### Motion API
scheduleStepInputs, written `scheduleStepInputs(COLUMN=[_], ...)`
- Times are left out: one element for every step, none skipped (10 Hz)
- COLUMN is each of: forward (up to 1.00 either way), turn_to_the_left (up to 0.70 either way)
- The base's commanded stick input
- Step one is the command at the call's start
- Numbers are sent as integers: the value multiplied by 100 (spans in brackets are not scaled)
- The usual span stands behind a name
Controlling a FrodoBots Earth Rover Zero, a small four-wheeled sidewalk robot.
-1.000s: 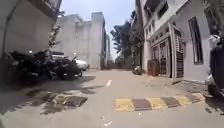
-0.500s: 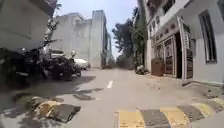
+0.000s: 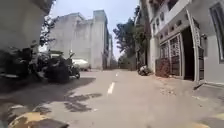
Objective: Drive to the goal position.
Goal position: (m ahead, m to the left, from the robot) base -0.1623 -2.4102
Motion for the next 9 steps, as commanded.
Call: scheduleStepInputs(forward=[100, 100, 100, 100, 100, 100, 100, 100, 100], turn_to_the_left=[0, 0, 0, 0, 0, 0, 0, 0, 0])
